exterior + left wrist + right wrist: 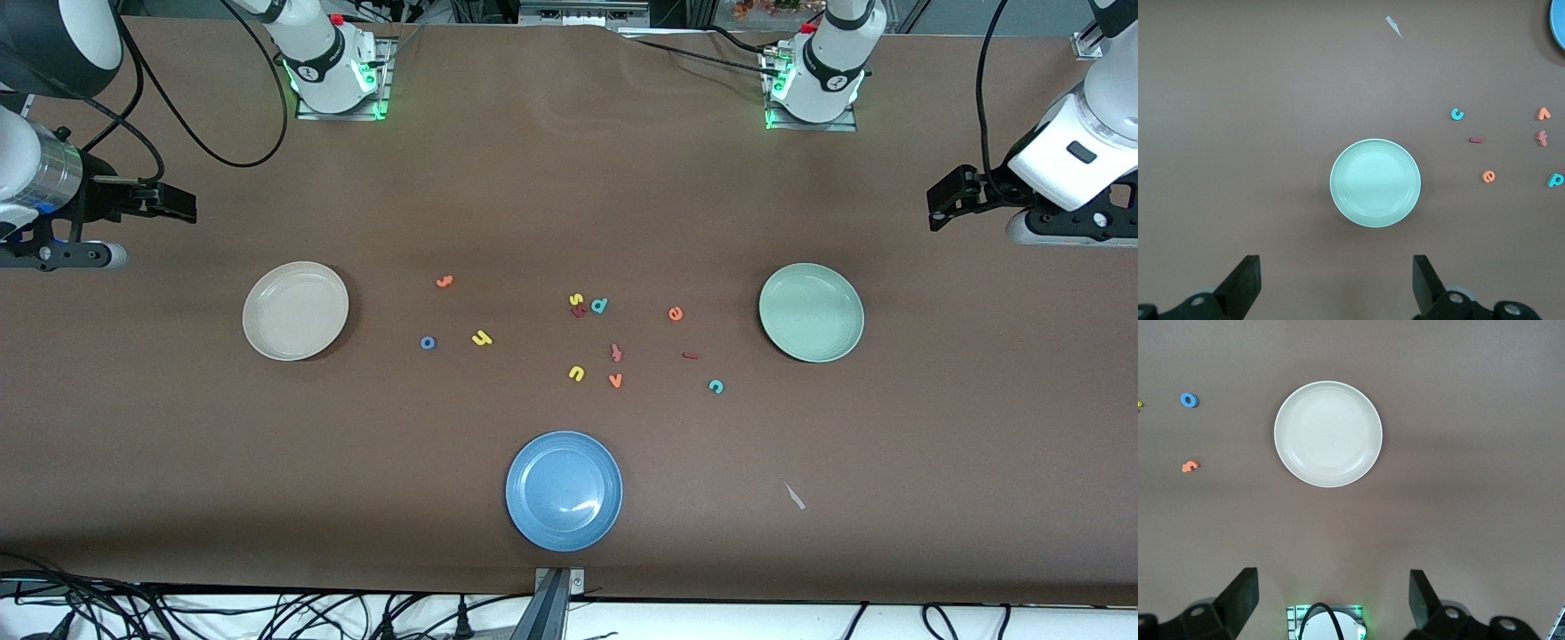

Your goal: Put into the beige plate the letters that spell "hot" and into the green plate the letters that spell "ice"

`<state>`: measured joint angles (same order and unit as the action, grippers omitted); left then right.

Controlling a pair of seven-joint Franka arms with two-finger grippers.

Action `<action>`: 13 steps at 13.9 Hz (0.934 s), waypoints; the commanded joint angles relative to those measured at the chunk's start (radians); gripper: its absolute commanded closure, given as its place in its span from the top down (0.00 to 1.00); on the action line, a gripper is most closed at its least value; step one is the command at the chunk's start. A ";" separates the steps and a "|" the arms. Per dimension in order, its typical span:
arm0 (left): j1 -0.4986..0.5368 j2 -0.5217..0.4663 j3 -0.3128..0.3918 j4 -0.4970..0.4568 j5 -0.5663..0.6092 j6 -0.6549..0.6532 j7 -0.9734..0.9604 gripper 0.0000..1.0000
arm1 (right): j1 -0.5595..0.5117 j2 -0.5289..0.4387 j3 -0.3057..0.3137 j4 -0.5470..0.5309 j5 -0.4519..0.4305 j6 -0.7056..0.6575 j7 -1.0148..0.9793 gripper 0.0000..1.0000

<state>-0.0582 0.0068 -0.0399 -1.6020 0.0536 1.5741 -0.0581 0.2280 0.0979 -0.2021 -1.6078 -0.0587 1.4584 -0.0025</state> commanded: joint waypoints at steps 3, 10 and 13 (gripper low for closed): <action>0.000 0.009 0.003 0.013 -0.006 -0.003 0.011 1.00 | 0.001 0.002 0.001 0.009 0.013 -0.012 0.010 1.00; -0.006 -0.008 -0.006 0.022 -0.015 -0.011 0.014 1.00 | 0.001 0.002 0.000 0.009 0.011 -0.012 0.010 1.00; -0.012 -0.014 -0.038 0.045 -0.002 -0.077 0.021 1.00 | 0.001 0.002 0.001 0.009 0.011 -0.012 0.010 1.00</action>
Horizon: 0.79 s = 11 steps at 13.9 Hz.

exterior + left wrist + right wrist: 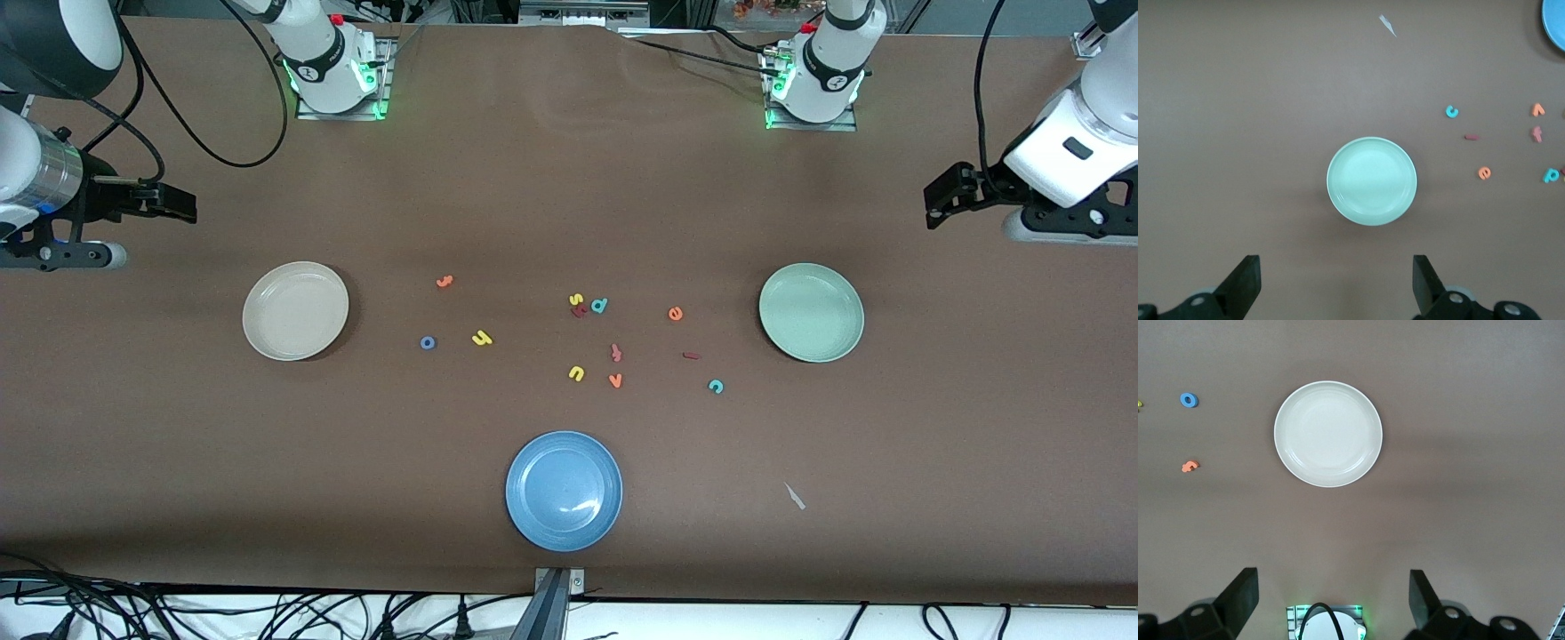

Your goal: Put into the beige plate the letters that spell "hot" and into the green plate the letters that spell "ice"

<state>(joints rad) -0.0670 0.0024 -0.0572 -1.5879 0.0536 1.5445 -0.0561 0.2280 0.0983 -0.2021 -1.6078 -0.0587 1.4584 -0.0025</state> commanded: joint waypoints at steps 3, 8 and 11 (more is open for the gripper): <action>-0.002 0.004 -0.030 0.046 -0.008 -0.061 0.021 1.00 | 0.001 0.001 0.000 0.009 0.013 -0.012 0.010 1.00; -0.007 0.065 -0.033 0.051 -0.012 -0.029 0.007 1.00 | 0.001 0.001 0.000 0.009 0.013 -0.012 0.010 1.00; 0.001 0.105 -0.032 0.062 -0.018 -0.011 0.013 1.00 | 0.001 0.001 0.000 0.009 0.013 -0.012 0.010 1.00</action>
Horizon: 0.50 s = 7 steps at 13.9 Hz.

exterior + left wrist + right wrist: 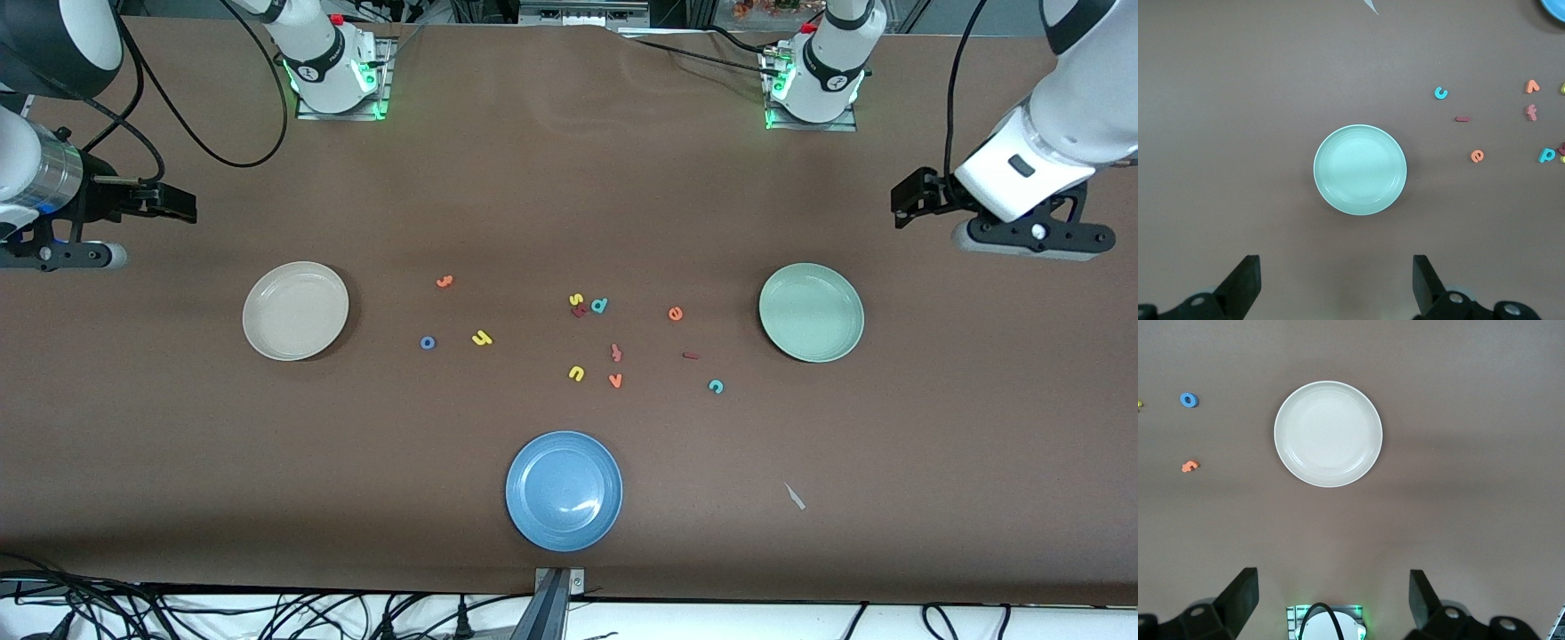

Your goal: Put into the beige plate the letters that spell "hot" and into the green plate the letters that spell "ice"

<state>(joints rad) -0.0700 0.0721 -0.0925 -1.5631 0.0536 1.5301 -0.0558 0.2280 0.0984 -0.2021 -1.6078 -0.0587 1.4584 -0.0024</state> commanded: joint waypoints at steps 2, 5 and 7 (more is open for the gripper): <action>0.007 0.040 0.005 0.038 -0.017 0.031 0.011 1.00 | 0.001 0.001 0.000 0.009 0.013 -0.012 0.010 1.00; 0.009 0.052 0.005 0.040 -0.002 0.054 0.005 1.00 | 0.001 0.001 0.000 0.009 0.013 -0.012 0.010 1.00; 0.010 0.041 0.004 0.038 -0.003 0.071 -0.010 1.00 | 0.001 0.001 0.000 0.009 0.013 -0.012 0.010 1.00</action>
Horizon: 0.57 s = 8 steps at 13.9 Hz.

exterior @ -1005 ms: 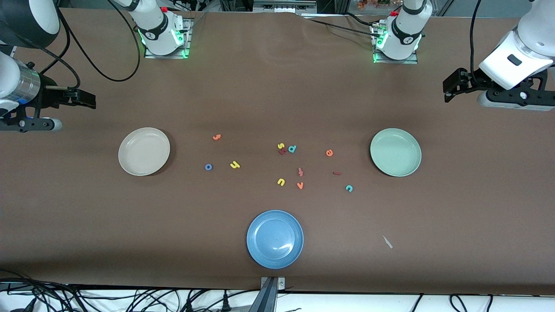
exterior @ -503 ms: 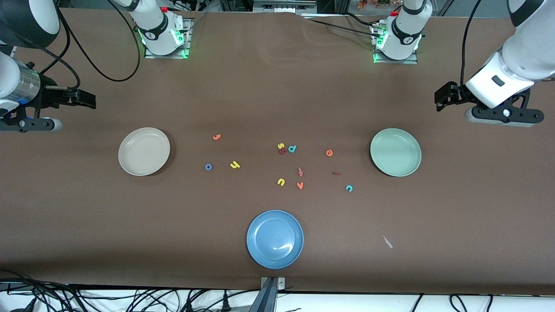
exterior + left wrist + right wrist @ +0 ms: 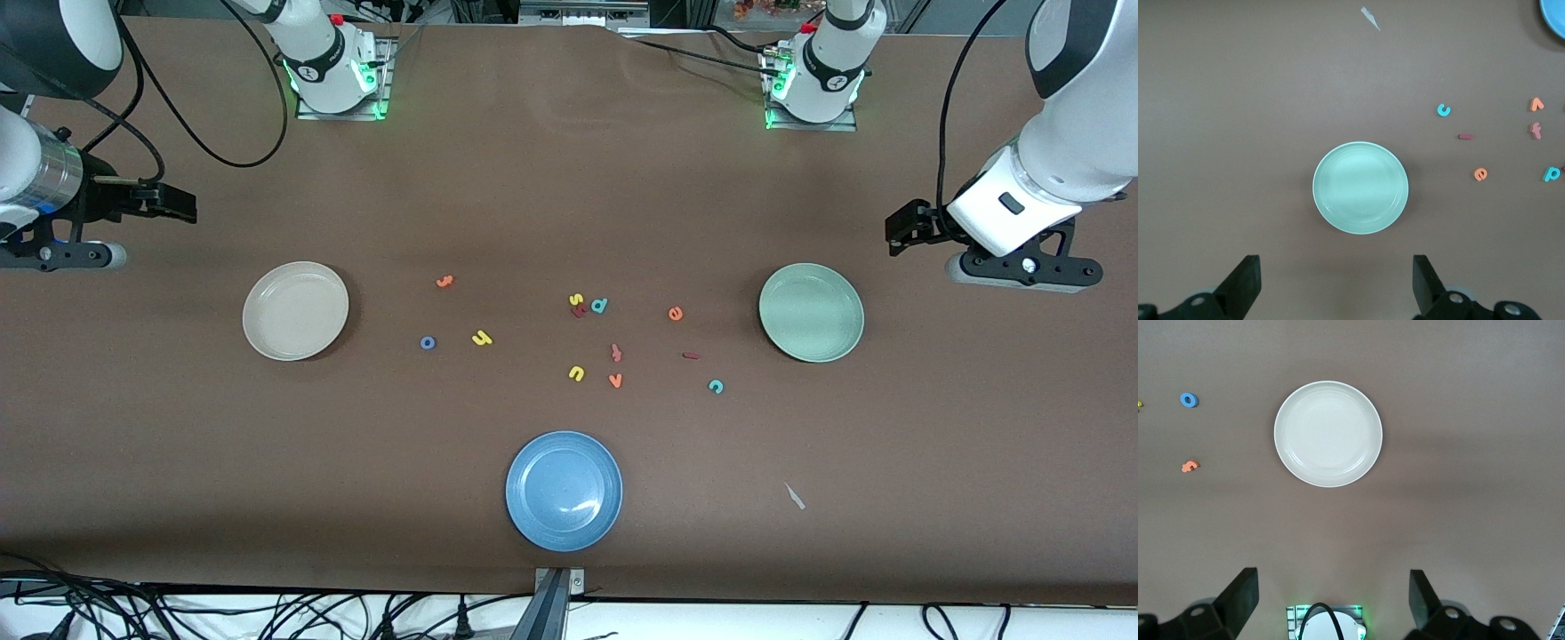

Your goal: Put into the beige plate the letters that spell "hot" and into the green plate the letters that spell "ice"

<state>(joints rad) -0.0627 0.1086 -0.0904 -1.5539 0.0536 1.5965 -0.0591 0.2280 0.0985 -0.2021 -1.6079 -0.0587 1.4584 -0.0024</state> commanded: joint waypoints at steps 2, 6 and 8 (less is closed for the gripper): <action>0.004 0.003 0.001 0.029 0.000 0.023 -0.005 1.00 | 0.001 0.001 0.000 0.009 0.013 -0.012 0.010 1.00; 0.004 0.005 0.003 0.029 0.000 0.036 -0.005 1.00 | 0.001 0.001 0.001 0.009 0.013 -0.012 0.010 1.00; 0.006 0.003 0.004 0.029 0.000 0.040 -0.002 1.00 | 0.001 0.001 0.000 0.009 0.013 -0.012 0.010 1.00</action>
<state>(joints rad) -0.0578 0.1085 -0.0900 -1.5424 0.0537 1.6355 -0.0616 0.2280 0.0985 -0.2021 -1.6079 -0.0587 1.4584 -0.0024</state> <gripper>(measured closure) 0.000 0.000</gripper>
